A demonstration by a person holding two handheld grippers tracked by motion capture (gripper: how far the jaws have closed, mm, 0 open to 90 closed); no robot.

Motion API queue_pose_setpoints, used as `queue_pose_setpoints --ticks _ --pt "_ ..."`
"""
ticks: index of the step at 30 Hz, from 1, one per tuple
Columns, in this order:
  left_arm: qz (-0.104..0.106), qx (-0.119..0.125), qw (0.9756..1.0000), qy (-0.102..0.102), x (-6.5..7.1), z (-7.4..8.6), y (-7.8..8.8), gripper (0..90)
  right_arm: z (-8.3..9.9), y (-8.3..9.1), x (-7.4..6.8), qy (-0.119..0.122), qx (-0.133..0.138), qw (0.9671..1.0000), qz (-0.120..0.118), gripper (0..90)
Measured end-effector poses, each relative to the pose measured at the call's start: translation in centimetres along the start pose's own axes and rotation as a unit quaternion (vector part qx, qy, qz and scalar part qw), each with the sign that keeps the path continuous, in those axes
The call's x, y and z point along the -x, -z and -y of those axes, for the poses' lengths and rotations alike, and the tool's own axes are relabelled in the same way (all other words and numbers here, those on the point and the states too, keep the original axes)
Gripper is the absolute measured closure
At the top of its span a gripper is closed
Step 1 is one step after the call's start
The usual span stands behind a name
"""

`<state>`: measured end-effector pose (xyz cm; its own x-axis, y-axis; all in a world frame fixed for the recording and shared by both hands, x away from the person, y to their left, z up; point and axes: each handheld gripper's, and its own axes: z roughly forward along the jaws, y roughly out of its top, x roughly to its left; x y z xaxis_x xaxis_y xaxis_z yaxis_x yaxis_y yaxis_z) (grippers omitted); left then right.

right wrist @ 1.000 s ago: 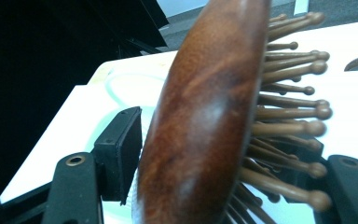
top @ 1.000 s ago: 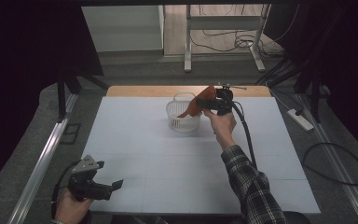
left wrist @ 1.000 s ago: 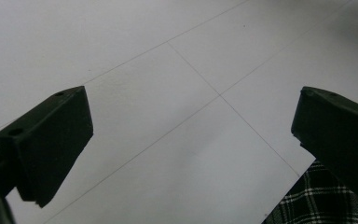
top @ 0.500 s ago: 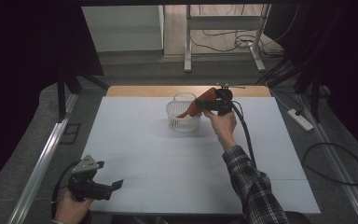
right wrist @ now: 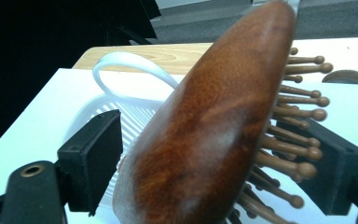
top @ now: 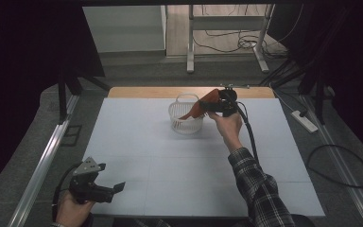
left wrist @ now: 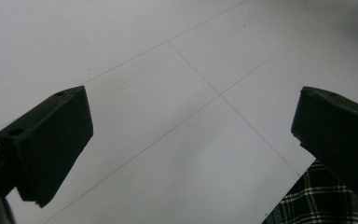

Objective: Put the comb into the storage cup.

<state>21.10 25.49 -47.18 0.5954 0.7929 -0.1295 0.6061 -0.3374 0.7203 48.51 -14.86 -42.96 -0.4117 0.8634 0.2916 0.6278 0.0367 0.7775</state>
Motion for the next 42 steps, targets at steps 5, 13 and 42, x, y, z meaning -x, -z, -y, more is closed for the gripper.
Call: queue_pose_setpoints --ticks 5,13,42 --pt "0.000 0.000 1.0000 0.000 0.0 0.0 0.0 0.0 0.0 0.2 -0.2 0.020 -0.003 0.9998 0.004 12.3" --pt "-0.001 0.000 1.0000 -0.001 0.0 0.0 0.0 0.0 -0.1 0.6 -0.4 0.049 -0.009 0.9988 -0.002 6.2" --pt "-0.021 -0.009 0.9997 0.004 0.1 0.0 0.1 0.0 0.5 2.7 0.0 0.123 -0.031 0.9916 -0.026 0.0"
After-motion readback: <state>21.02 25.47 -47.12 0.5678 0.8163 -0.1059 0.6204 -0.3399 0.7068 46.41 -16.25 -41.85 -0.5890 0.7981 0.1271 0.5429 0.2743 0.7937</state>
